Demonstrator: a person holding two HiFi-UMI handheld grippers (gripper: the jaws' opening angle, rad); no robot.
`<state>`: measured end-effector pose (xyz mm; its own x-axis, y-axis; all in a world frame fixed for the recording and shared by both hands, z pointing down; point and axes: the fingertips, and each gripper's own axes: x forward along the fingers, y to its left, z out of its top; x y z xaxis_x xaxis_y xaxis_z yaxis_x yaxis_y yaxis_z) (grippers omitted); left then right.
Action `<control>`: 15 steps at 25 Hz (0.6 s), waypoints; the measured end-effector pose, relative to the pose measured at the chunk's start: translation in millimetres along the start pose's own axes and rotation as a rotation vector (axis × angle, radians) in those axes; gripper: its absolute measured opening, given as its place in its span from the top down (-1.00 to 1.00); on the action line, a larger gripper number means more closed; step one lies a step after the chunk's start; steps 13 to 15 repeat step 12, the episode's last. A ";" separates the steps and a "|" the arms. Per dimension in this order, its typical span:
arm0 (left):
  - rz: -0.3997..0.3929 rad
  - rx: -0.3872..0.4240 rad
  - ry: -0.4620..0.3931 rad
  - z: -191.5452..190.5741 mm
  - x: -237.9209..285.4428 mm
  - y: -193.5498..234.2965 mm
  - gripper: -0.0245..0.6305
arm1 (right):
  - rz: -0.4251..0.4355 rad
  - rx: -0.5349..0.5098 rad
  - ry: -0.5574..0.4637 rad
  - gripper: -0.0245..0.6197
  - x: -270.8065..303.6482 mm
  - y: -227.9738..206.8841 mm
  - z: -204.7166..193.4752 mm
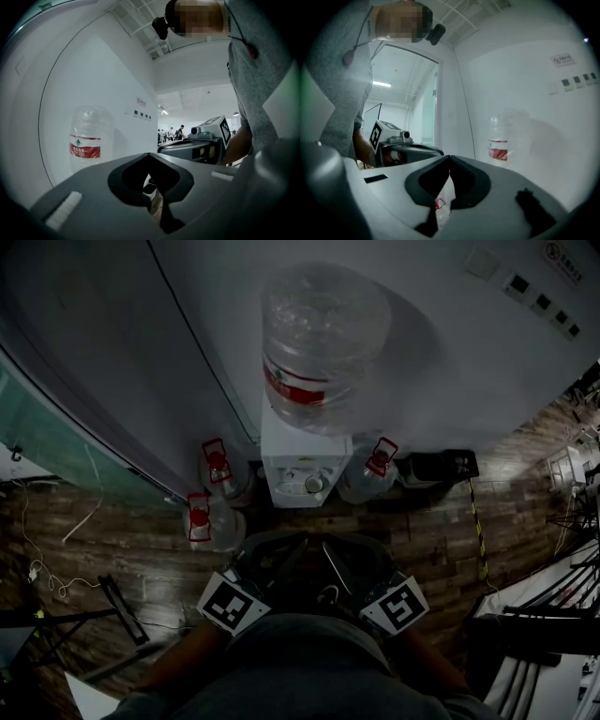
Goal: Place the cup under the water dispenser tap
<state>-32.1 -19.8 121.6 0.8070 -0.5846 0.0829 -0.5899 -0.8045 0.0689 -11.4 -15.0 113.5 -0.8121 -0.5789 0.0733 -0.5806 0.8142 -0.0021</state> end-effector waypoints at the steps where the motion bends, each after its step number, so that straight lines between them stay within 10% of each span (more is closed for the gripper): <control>1: 0.000 -0.001 -0.002 0.2 -0.2 0.1 0.90 | 0.000 0.000 -0.001 0.88 0.2 0.3 0.0; 15: -0.007 -0.001 -0.001 2.0 1.2 1.1 0.90 | 0.003 -0.017 -0.006 0.88 2.5 1.7 2.7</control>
